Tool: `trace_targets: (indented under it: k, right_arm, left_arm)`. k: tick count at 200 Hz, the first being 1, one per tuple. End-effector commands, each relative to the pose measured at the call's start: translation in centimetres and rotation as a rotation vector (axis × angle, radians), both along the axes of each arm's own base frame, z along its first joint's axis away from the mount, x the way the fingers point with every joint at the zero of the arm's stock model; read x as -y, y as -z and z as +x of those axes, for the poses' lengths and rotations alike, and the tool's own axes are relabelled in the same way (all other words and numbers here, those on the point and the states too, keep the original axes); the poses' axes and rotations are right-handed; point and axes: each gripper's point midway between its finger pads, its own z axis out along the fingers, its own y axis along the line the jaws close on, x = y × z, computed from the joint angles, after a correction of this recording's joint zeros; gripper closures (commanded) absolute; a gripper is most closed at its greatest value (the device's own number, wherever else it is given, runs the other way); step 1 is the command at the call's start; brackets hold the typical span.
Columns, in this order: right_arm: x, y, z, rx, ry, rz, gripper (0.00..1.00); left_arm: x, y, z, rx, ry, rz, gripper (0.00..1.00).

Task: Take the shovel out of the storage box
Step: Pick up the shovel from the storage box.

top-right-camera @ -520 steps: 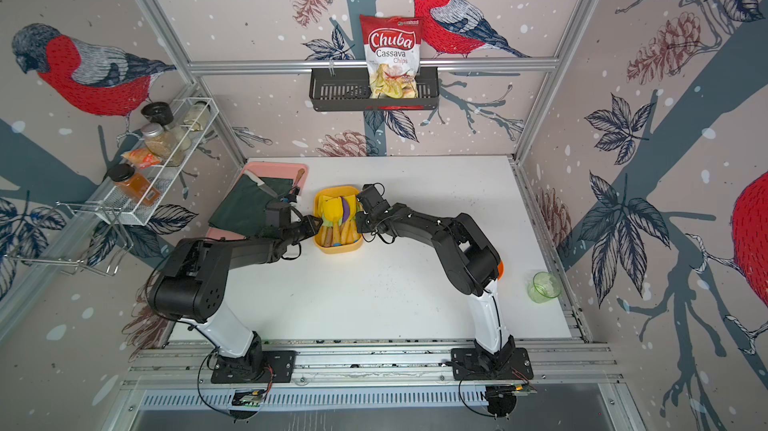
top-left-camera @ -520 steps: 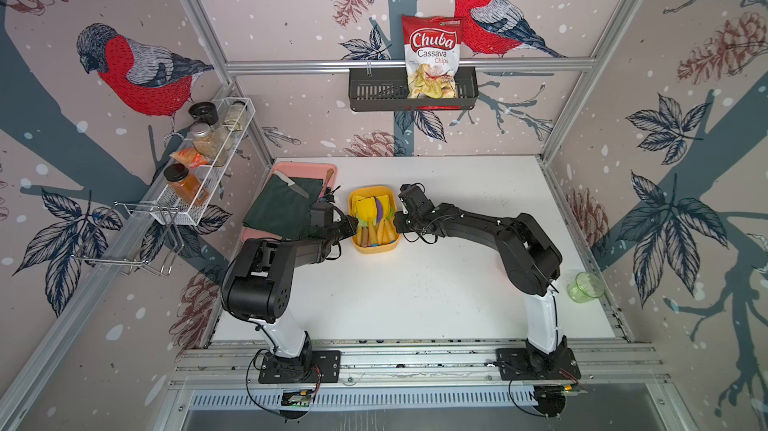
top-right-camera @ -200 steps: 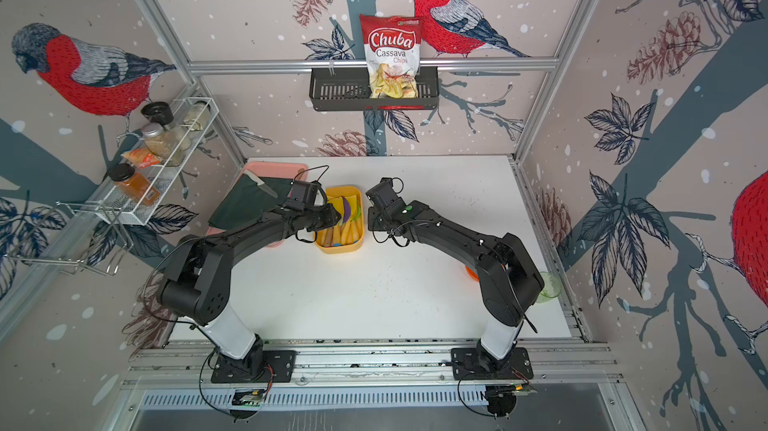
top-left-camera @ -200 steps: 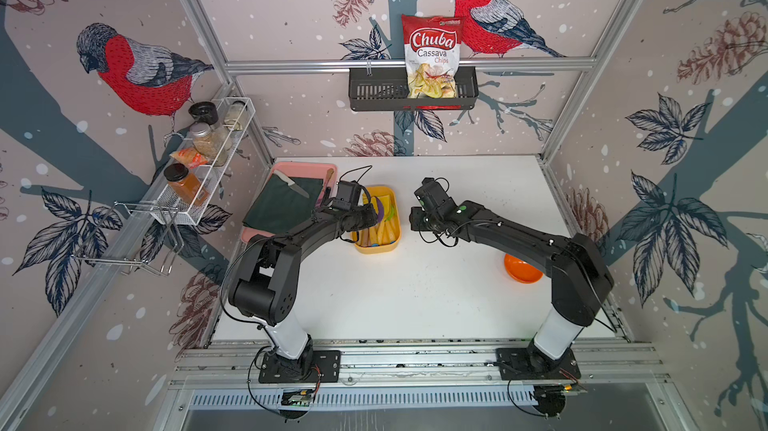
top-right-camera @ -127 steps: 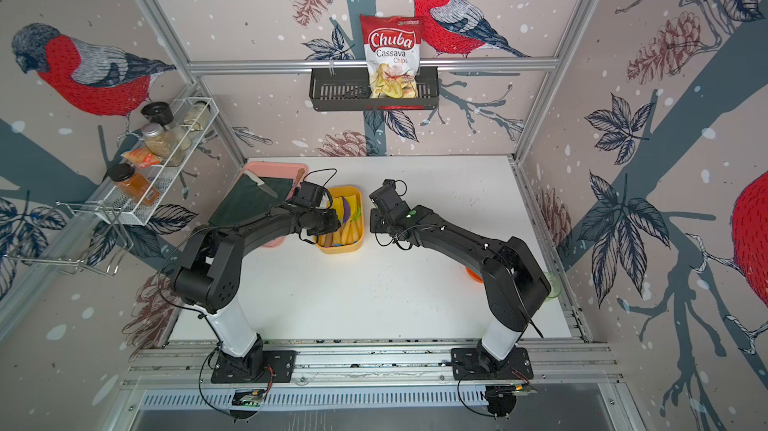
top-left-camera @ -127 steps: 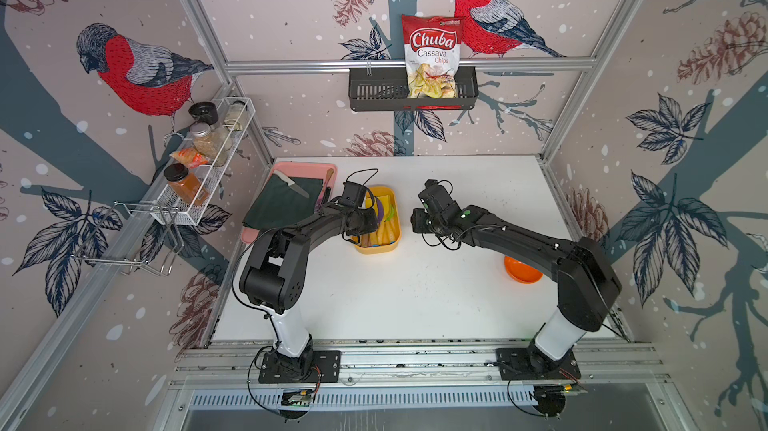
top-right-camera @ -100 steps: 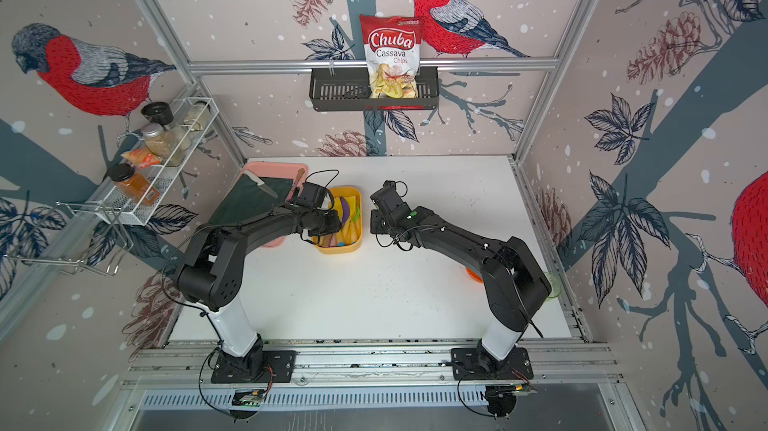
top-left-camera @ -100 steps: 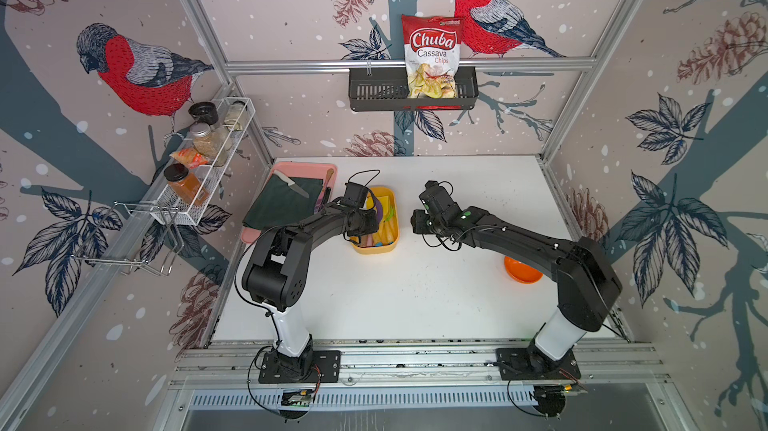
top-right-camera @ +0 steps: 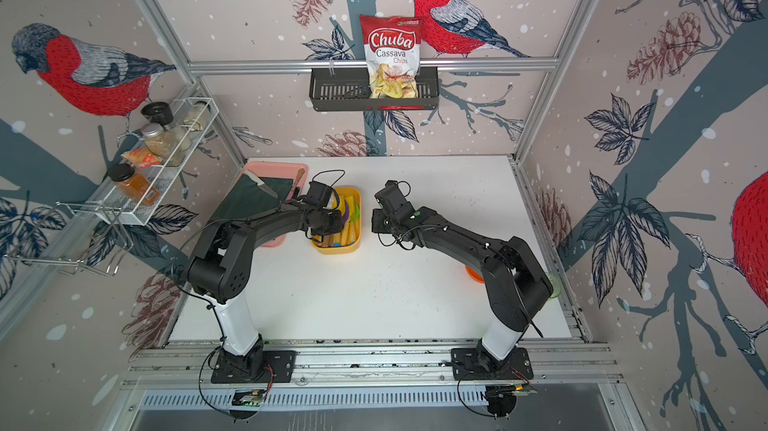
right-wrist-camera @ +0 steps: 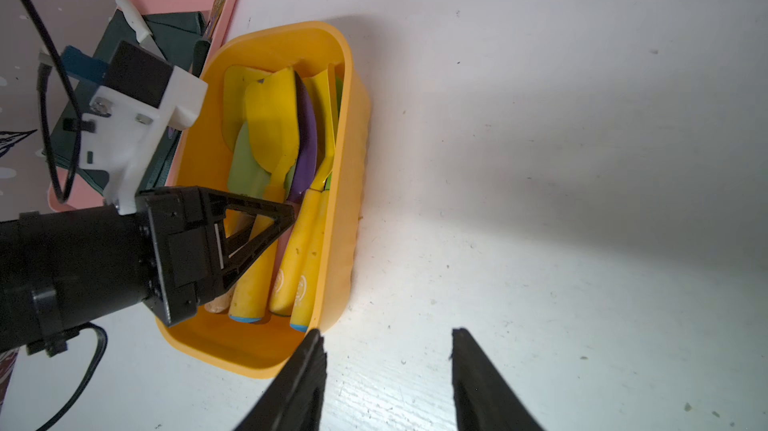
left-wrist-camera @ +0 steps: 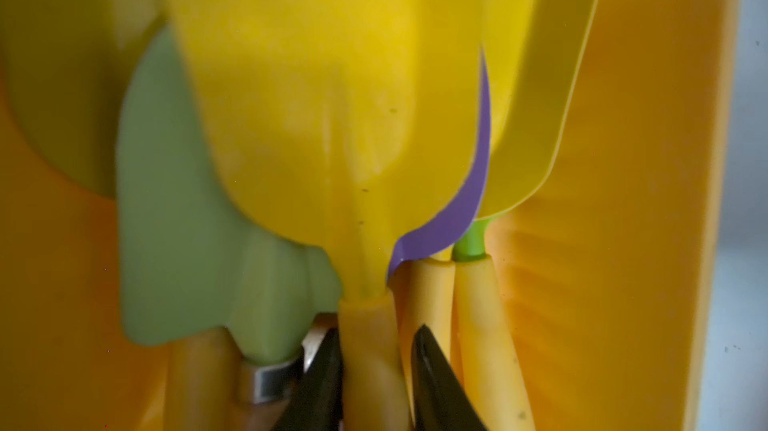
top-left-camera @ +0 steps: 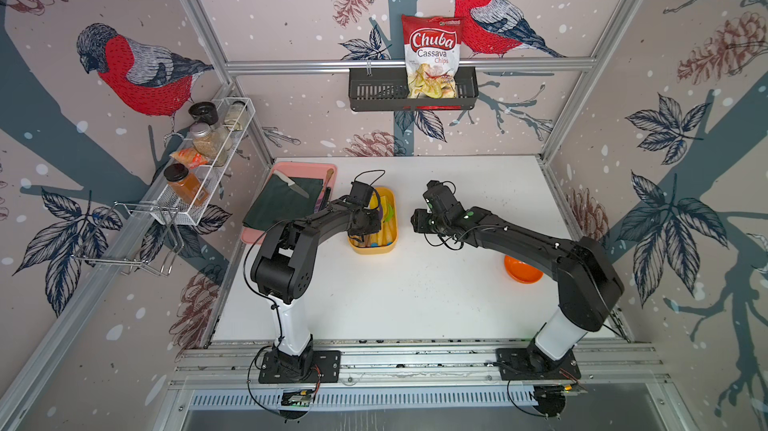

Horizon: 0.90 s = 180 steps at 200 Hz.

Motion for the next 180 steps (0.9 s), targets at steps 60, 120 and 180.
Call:
trace_targets:
  k: [60, 120, 180]
  right_arm:
    - [-1.9, -0.5, -0.4, 0.012, -0.056, 0.048, 0.48]
    - [-5.8, -2.7, -2.1, 0.036, -0.202, 0.159, 0.42]
    - [-9.4, -5.4, -3.8, 0.034, -0.346, 0.285, 0.38]
  left_arm:
    - [0.5, -1.8, 0.0, 0.027, -0.005, -0.109, 0.91]
    - [1.1, -9.6, 2.0, 0.287, -0.046, -0.415, 0.95]
    - [1.7, -14.9, 1.2, 0.439, -0.087, -0.677, 0.97]
